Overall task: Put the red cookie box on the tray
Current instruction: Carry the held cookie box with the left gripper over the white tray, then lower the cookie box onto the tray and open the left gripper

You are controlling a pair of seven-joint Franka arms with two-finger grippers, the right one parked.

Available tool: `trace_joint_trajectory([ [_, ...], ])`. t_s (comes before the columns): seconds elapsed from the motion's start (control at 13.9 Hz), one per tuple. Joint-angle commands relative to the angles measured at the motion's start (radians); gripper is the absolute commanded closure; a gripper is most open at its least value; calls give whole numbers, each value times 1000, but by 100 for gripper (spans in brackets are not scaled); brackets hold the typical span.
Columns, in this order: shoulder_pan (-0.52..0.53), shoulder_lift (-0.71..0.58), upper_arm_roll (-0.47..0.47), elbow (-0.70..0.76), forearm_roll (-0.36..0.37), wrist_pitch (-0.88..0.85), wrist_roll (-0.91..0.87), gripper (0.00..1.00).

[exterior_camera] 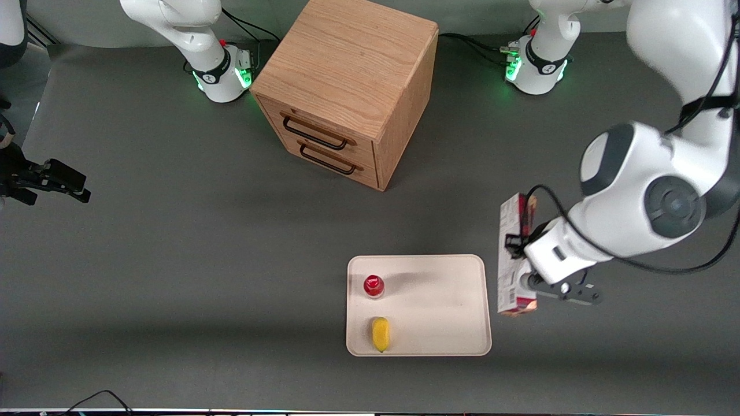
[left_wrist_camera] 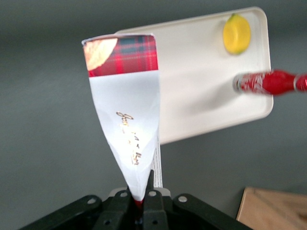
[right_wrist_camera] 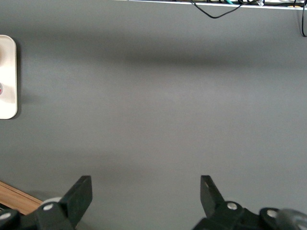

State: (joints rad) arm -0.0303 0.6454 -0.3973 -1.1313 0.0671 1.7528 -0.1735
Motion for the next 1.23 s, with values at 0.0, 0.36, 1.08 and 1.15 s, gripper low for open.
trace_joint_trajectory([
  [0.0, -78, 161, 9, 133, 97, 78, -60, 100],
  [0.36, -129, 304, 49, 119, 186, 201, -115, 100],
  [1.08, -126, 333, 87, 84, 160, 272, -123, 53],
  [1.15, -126, 330, 87, 82, 160, 272, -123, 1],
])
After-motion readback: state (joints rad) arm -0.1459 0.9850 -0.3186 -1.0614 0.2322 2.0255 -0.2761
